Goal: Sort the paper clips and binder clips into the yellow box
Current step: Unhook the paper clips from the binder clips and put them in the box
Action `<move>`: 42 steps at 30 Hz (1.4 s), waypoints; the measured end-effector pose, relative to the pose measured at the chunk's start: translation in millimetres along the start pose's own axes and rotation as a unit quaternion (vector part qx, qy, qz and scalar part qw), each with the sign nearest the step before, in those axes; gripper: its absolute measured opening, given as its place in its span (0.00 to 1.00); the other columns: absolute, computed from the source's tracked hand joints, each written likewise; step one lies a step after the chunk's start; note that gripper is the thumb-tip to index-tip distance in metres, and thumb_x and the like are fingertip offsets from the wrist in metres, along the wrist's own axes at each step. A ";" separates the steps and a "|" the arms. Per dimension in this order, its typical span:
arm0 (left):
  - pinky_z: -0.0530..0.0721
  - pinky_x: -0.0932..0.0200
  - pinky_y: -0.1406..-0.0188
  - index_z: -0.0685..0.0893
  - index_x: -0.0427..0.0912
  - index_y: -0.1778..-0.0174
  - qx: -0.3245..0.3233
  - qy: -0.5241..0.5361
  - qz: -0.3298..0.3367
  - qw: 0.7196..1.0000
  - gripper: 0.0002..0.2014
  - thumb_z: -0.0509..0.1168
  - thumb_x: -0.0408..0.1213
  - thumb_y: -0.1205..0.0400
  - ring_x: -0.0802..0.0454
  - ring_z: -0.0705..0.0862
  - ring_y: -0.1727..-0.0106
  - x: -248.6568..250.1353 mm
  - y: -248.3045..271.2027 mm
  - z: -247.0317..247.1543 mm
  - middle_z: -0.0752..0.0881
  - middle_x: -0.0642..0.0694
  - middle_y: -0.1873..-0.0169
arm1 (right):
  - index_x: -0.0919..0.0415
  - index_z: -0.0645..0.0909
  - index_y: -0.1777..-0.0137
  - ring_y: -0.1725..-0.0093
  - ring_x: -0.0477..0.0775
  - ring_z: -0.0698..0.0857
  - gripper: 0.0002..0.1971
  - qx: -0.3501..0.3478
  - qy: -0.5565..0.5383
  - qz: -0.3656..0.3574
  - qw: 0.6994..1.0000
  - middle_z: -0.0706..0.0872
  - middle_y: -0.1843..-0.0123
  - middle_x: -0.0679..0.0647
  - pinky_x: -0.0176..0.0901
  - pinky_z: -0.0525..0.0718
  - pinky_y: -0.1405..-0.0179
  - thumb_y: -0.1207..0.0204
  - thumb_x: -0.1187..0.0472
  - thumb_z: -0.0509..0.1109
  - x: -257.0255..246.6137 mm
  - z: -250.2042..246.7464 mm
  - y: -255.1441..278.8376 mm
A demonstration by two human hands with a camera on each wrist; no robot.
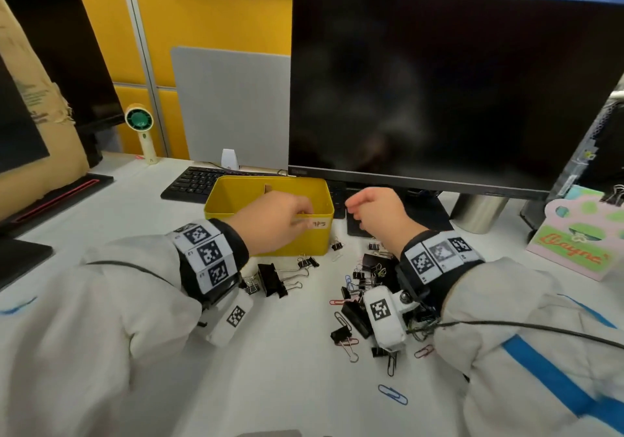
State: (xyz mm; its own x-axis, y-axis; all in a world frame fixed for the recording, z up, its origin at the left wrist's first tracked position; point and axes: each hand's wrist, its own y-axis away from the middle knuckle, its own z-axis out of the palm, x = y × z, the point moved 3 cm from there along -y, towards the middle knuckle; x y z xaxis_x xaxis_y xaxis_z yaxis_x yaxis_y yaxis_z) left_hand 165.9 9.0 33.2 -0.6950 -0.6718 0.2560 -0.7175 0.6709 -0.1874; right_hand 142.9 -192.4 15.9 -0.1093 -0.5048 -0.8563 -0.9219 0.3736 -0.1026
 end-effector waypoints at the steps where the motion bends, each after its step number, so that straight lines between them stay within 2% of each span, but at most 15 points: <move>1: 0.85 0.55 0.49 0.84 0.49 0.35 0.001 -0.007 0.001 1.000 0.13 0.60 0.47 0.11 0.52 0.84 0.50 1.7 -1.3 5.9 0.87 0.51 0.49 | 0.55 0.89 0.49 0.42 0.58 0.87 0.19 -0.045 0.054 0.001 0.998 0.88 0.44 0.55 0.50 0.88 0.42 0.20 0.77 0.62 4.9 2.2 -1.1; 4: 0.82 0.58 0.56 0.83 0.49 0.39 0.026 -0.017 -0.009 0.999 0.11 0.58 0.45 0.10 0.53 0.83 0.55 2.1 -4.1 14.0 0.85 0.51 0.55 | 0.53 0.83 0.29 0.29 0.57 0.80 0.24 -0.202 0.250 -0.024 0.947 0.80 0.27 0.54 0.48 0.81 0.32 0.18 0.75 0.62 10.0 14.8 9.1; 6: 0.81 0.59 0.59 0.81 0.51 0.42 0.027 -0.030 -0.012 0.999 0.09 0.57 0.47 0.10 0.54 0.82 0.57 1.6 -4.1 15.7 0.84 0.52 0.58 | 0.50 0.83 0.28 0.28 0.57 0.79 0.22 -0.236 0.315 -0.041 0.918 0.79 0.26 0.53 0.47 0.79 0.31 0.17 0.70 0.64 7.7 20.5 16.2; 10: 0.81 0.57 0.59 0.79 0.53 0.41 0.026 -0.047 -0.013 0.998 0.08 0.56 0.48 0.10 0.53 0.82 0.56 2.6 -3.3 16.4 0.82 0.54 0.58 | 0.57 0.92 0.45 0.48 0.50 0.85 0.09 -0.194 0.302 -0.084 0.929 0.87 0.50 0.47 0.38 0.82 0.47 0.21 0.66 0.74 4.5 25.0 23.2; 13: 0.82 0.57 0.58 0.79 0.53 0.40 0.031 -0.056 -0.008 0.998 0.09 0.56 0.49 0.10 0.53 0.82 0.55 3.2 -3.5 17.0 0.82 0.54 0.57 | 0.56 0.93 0.55 0.52 0.51 0.88 0.05 -0.188 0.239 -0.082 0.949 0.89 0.56 0.47 0.43 0.87 0.49 0.26 0.66 0.79 1.8 24.9 25.1; 16: 0.81 0.57 0.57 0.79 0.53 0.40 0.042 -0.058 -0.004 0.997 0.09 0.56 0.49 0.10 0.53 0.82 0.54 3.4 -3.7 18.1 0.84 0.54 0.55 | 0.57 0.93 0.55 0.63 0.40 0.87 0.04 -0.256 0.155 -0.066 0.952 0.90 0.61 0.46 0.33 0.83 0.64 0.29 0.63 0.82 -4.7 19.4 27.2; 20: 0.77 0.60 0.61 0.79 0.54 0.41 0.046 -0.063 0.000 0.997 0.09 0.55 0.50 0.10 0.55 0.81 0.55 3.8 -3.5 19.3 0.82 0.55 0.56 | 0.55 0.91 0.44 0.46 0.50 0.86 0.13 -0.197 0.200 -0.068 0.957 0.88 0.49 0.47 0.45 0.85 0.43 0.28 0.60 0.82 -4.2 9.8 19.5; 22: 0.76 0.60 0.62 0.78 0.54 0.40 0.047 -0.064 -0.001 0.997 0.09 0.55 0.49 0.10 0.55 0.80 0.55 4.5 -2.9 19.6 0.82 0.55 0.56 | 0.53 0.81 0.27 0.34 0.54 0.80 0.31 -0.234 0.282 -0.058 0.929 0.81 0.36 0.48 0.47 0.80 0.35 0.31 0.54 0.83 1.8 10.4 18.2; 24: 0.72 0.60 0.63 0.78 0.54 0.39 0.050 -0.063 -0.002 0.997 0.09 0.55 0.49 0.10 0.55 0.80 0.56 5.1 -2.0 19.6 0.82 0.55 0.56 | 0.50 0.73 0.20 0.28 0.55 0.76 0.41 -0.295 0.343 -0.050 0.890 0.77 0.26 0.50 0.49 0.76 0.29 0.33 0.49 0.84 7.2 13.0 22.4; 27: 0.70 0.60 0.63 0.79 0.53 0.39 0.053 -0.052 -0.008 0.997 0.10 0.55 0.48 0.10 0.55 0.79 0.56 6.2 -0.9 19.1 0.81 0.56 0.56 | 0.51 0.81 0.26 0.32 0.52 0.80 0.30 -0.280 0.337 -0.074 0.896 0.82 0.30 0.49 0.44 0.78 0.33 0.30 0.53 0.83 13.7 15.4 23.6; 31: 0.74 0.61 0.60 0.81 0.51 0.39 0.048 -0.029 -0.016 0.998 0.10 0.57 0.47 0.10 0.54 0.80 0.54 9.9 -1.7 17.8 0.82 0.53 0.54 | 0.55 0.93 0.44 0.54 0.42 0.86 0.13 -0.224 0.288 -0.094 0.926 0.88 0.53 0.43 0.28 0.79 0.58 0.29 0.62 0.82 15.8 16.8 24.6; 33: 0.78 0.60 0.54 0.82 0.50 0.36 0.043 -0.006 -0.015 0.999 0.12 0.58 0.47 0.10 0.54 0.81 0.51 14.1 -1.8 17.4 0.84 0.52 0.50 | 0.56 0.94 0.50 0.57 0.42 0.88 0.08 -0.223 0.283 -0.096 0.928 0.91 0.56 0.44 0.31 0.84 0.56 0.30 0.64 0.83 14.4 17.2 25.7; 37: 0.80 0.58 0.41 0.83 0.54 0.38 0.084 0.105 -0.004 0.991 0.10 0.66 0.46 0.14 0.57 0.80 0.42 20.7 2.0 13.8 0.82 0.56 0.44 | 0.57 0.92 0.59 0.59 0.46 0.88 0.06 -0.220 0.286 -0.115 0.925 0.88 0.62 0.44 0.40 0.88 0.55 0.33 0.67 0.83 12.2 18.6 27.3; 40: 0.78 0.60 0.42 0.85 0.55 0.47 0.154 0.126 0.026 0.980 0.05 0.69 0.42 0.17 0.59 0.78 0.43 27.0 8.2 6.0 0.82 0.57 0.48 | 0.60 0.89 0.56 0.64 0.47 0.86 0.08 -0.229 0.277 -0.103 0.928 0.86 0.64 0.47 0.42 0.88 0.60 0.33 0.71 0.80 13.4 19.9 28.9; 42: 0.82 0.60 0.48 0.86 0.54 0.50 0.148 0.144 0.017 0.978 0.03 0.69 0.40 0.17 0.59 0.82 0.48 32.8 10.9 3.3 0.84 0.57 0.53 | 0.61 0.87 0.53 0.66 0.46 0.83 0.09 -0.237 0.275 -0.095 0.927 0.84 0.64 0.47 0.37 0.82 0.66 0.32 0.71 0.78 14.6 20.4 30.1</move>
State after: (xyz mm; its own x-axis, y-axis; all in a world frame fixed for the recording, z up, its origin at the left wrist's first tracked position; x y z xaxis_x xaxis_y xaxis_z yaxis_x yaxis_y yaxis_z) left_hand 135.2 -6.7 36.4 -0.7082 -0.5054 0.4930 -0.7051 0.5427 -0.4564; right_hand 121.1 -172.6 -10.0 0.0194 -0.8957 -0.4443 -0.9893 -0.0813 0.1208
